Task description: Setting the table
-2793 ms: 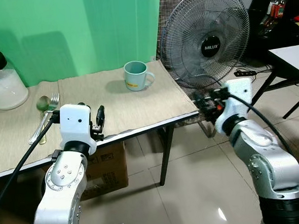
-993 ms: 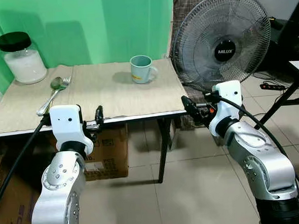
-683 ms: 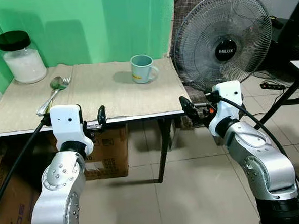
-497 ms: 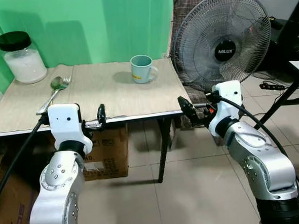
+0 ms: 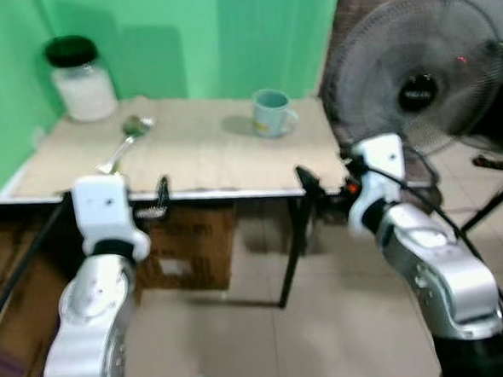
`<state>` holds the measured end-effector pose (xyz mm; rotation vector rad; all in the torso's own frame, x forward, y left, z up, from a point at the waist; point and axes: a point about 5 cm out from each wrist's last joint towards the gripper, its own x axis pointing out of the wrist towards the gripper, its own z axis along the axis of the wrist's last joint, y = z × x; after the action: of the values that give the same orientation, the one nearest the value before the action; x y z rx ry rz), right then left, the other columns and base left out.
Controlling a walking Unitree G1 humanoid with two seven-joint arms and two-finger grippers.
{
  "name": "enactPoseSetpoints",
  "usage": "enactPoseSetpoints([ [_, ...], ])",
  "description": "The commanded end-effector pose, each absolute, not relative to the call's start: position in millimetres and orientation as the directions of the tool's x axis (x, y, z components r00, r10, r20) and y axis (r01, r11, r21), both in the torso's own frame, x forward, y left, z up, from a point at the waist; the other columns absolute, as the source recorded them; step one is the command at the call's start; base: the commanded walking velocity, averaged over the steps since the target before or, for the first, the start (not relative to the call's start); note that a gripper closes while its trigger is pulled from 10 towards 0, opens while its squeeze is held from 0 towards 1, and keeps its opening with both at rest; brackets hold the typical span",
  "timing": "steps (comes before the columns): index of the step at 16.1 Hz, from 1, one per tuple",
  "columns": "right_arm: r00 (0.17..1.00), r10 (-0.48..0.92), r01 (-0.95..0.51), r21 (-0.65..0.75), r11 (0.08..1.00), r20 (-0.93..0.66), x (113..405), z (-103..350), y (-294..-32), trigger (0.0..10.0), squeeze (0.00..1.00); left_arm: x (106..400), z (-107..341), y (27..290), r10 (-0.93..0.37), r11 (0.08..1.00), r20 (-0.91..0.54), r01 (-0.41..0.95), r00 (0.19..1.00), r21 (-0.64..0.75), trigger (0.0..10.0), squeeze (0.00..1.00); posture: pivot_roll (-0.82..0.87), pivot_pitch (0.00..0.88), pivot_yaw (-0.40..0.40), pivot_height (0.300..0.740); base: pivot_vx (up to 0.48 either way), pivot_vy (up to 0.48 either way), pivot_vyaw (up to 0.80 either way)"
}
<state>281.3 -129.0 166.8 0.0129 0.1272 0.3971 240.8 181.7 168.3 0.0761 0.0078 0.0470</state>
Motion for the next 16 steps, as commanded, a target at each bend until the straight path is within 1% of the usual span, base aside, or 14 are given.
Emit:
enactPoseSetpoints([
  [1, 0.926, 0.362, -0.362, 0.018, 0.932, -0.108, 282.8, 169.6, -137.3, 10.0, 1.00, 239.7, 176.5, 180.3, 0.029, 0.996, 0.034, -0.031, 0.999, 0.081, 10.0, 1.00, 0.07, 0.000, -0.071, 0.740, 0.334, 0.000, 0.00],
  [8, 0.916, 0.386, -0.392, -0.036, 0.919, -0.108, 285.5, 169.4, -133.7, 10.0, 1.00, 237.9, 177.3, 179.8, 0.024, 0.996, 0.040, -0.027, 0.999, 0.090, 10.0, 1.00, 0.08, 0.000, -0.081, 0.740, 0.336, 0.000, 0.00],
  [12, 0.915, 0.388, -0.394, -0.039, 0.918, -0.111, 284.6, 167.5, -132.7, 10.0, 1.00, 238.8, 179.1, 179.2, 0.016, 0.995, 0.045, -0.020, 0.999, 0.096, 10.0, 1.00, 0.09, 0.000, -0.082, 0.740, 0.337, 0.000, 0.68],
  [16, 0.923, 0.370, -0.375, -0.028, 0.927, -0.106, 286.3, 167.6, -136.8, 10.0, 1.00, 238.0, 177.5, 176.0, 0.000, 0.995, 0.038, -0.004, 0.999, 0.102, 10.0, 1.00, 0.09, 0.000, -0.084, 0.740, 0.337, 0.000, 0.00],
])
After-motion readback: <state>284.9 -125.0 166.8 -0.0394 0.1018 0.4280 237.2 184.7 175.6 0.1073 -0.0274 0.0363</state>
